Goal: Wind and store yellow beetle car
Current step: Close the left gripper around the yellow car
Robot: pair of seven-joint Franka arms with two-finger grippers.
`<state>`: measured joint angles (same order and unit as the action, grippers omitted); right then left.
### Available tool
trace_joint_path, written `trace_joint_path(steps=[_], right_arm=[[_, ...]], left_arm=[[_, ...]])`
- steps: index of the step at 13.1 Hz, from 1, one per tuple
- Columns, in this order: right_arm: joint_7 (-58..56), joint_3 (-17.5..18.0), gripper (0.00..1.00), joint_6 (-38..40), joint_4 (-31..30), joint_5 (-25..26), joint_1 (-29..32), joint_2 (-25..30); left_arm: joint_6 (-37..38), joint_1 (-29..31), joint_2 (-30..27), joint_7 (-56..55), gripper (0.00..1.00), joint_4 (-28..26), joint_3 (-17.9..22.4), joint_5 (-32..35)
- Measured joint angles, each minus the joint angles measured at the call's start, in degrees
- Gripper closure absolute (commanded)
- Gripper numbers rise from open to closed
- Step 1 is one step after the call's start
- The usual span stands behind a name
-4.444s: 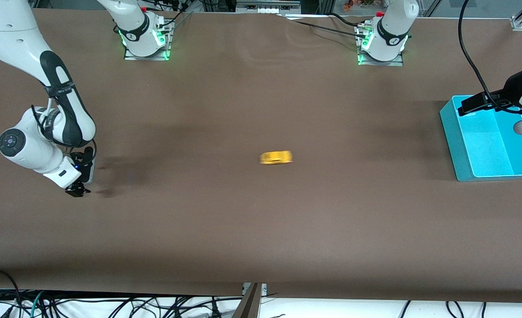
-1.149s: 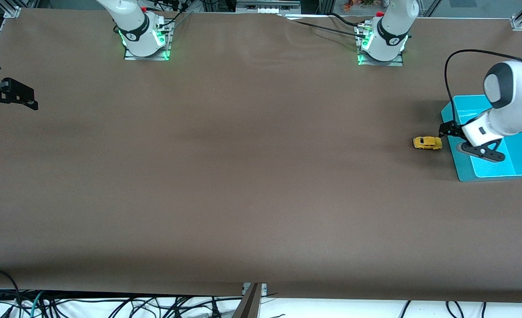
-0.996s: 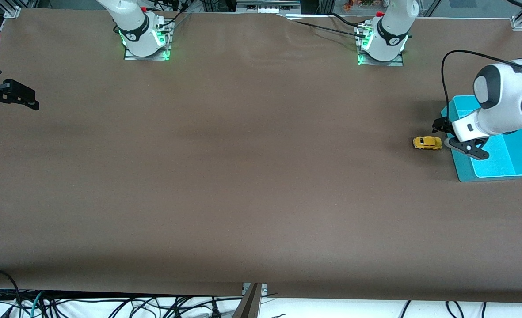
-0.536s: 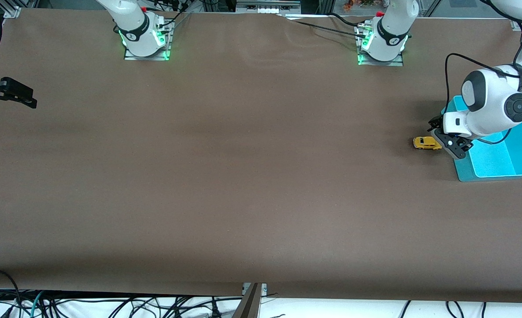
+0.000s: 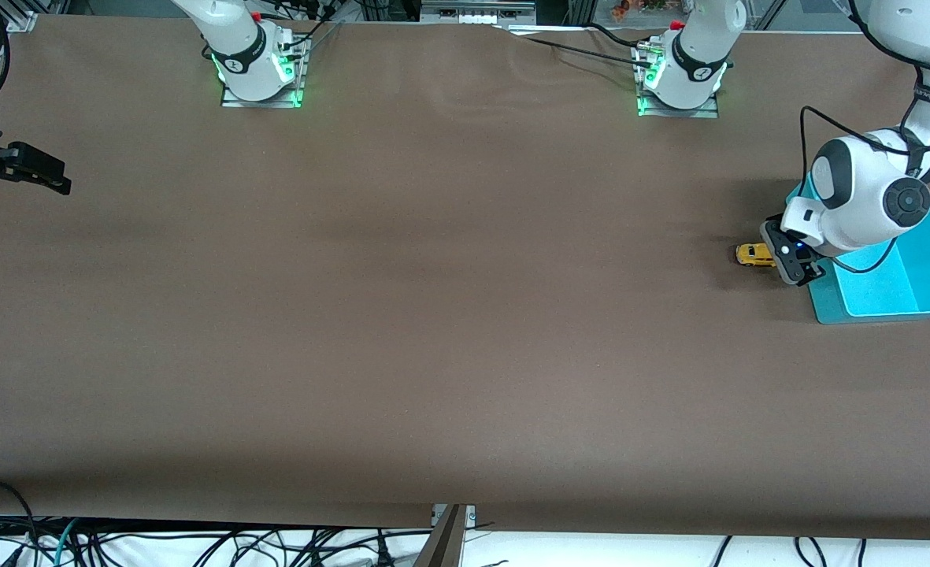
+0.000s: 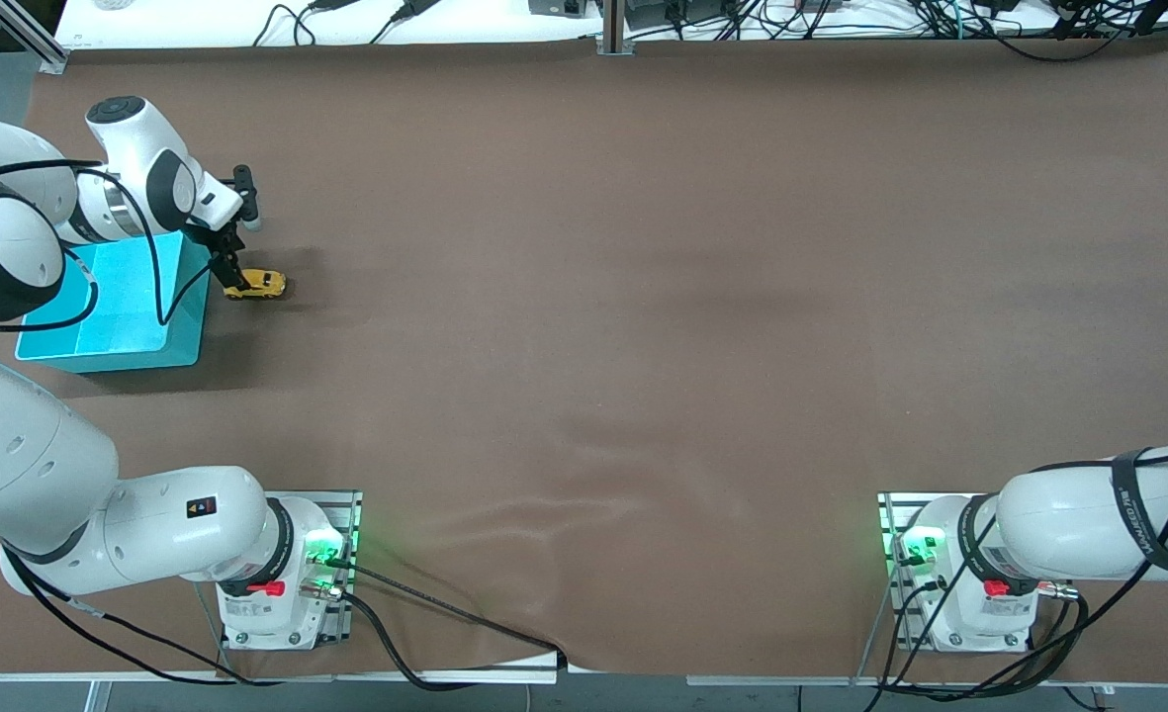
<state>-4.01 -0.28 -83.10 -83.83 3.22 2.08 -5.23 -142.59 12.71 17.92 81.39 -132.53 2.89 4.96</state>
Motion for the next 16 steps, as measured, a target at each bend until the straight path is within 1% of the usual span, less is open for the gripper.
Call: trace_joint_path(steps=[4, 7, 8, 9, 10, 11, 16], right_arm=[[0.00, 0.00, 0.00, -0.09, 0.00, 0.00, 0.01, -0.02], [0.00, 0.00, 0.00, -0.14, 0.00, 0.00, 0.01, -0.10], [0.00, 0.00, 0.00, -0.17, 0.00, 0.00, 0.01, -0.11], [0.00, 0.00, 0.00, -0.19, 0.00, 0.00, 0.01, -0.11], [0.00, 0.00, 0.00, -0.20, 0.00, 0.00, 0.01, -0.11], [0.00, 0.00, 0.00, -0.21, 0.00, 0.00, 0.01, -0.11], [0.00, 0.00, 0.00, -0.26, 0.00, 0.00, 0.01, -0.11]], left_arm=[[-1.00, 0.63, 1.22, 3.47, 0.00, -0.33, -0.02, -0.02], [-4.76, 0.63, 1.81, 3.49, 0.02, -3.01, -0.04, -0.04], [-5.91, 0.63, 1.96, 3.49, 0.14, -3.82, -0.04, -0.04], [-6.37, 0.63, 2.00, 3.49, 0.40, -4.17, -0.05, -0.05], [-6.54, 0.63, 1.99, 3.49, 0.72, -4.20, -0.05, -0.05], [-6.83, 0.63, 1.96, 3.49, 1.00, -4.18, -0.05, -0.05], [-7.19, 0.63, 0.80, 3.53, 1.00, -3.97, -0.08, -0.05]])
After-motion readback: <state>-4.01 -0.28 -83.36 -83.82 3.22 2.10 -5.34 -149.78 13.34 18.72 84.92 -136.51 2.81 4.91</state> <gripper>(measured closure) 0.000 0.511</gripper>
